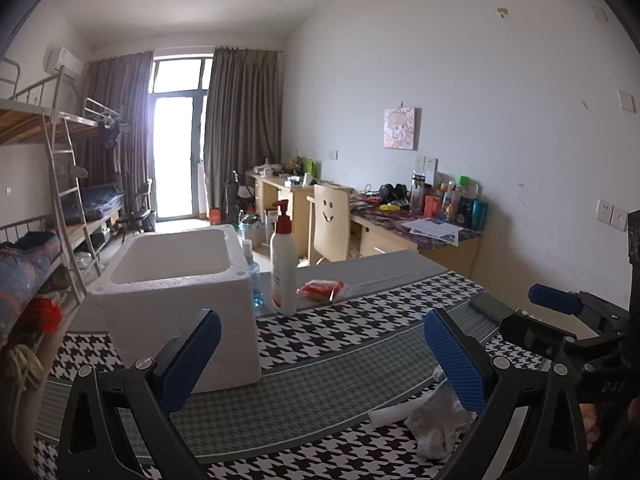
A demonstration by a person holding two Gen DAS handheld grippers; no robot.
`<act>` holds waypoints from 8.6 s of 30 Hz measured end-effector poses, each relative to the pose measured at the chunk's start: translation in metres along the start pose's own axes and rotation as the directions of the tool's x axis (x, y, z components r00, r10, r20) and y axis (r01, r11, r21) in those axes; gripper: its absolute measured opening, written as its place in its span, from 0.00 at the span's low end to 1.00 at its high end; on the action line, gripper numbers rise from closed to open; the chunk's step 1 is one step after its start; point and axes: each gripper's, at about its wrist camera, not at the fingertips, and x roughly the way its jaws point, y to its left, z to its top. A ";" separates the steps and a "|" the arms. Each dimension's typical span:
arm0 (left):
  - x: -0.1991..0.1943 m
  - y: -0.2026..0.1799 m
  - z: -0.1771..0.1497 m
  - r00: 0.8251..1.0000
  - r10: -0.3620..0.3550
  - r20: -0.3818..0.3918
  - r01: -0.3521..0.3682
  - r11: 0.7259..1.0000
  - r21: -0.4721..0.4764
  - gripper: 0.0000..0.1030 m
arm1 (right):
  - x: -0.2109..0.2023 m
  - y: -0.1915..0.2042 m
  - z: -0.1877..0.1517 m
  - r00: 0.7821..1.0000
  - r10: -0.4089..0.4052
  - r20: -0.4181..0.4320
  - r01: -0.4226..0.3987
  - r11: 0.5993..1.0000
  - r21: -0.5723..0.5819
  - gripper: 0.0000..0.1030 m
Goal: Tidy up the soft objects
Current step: 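Withdraw both tools from the box back toward the grey sock, then lower the right tool onto the grey sock and close on it, then lift the sock with the right tool while the left tool approaches the white foam roller, then close the left tool on the white foam roller, then carry the roller and sock over the white foam box with both tools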
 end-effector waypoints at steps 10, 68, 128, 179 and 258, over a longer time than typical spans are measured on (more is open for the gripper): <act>0.014 -0.010 -0.012 0.999 -0.032 -0.033 0.033 0.999 0.026 0.99 | 0.002 -0.010 -0.012 0.999 -0.022 -0.027 0.022 1.000 0.021 0.94; 0.099 -0.034 -0.066 0.948 -0.093 -0.305 0.129 0.987 0.098 0.99 | 0.053 -0.042 -0.089 0.956 -0.022 -0.293 0.052 0.994 0.094 0.84; 0.156 -0.081 -0.102 0.796 -0.198 -0.572 0.388 0.892 0.231 0.68 | 0.022 -0.088 -0.093 0.959 -0.028 -0.281 0.077 0.983 0.165 0.06; 0.138 -0.080 -0.099 0.810 -0.189 -0.556 0.369 0.900 0.232 0.05 | 0.017 -0.072 -0.090 0.963 -0.008 -0.268 0.047 0.989 0.138 0.06; 0.035 0.010 -0.007 0.980 -0.052 -0.193 0.063 0.997 0.050 0.13 | 0.027 0.020 -0.006 0.988 0.127 -0.087 -0.131 0.990 -0.041 0.06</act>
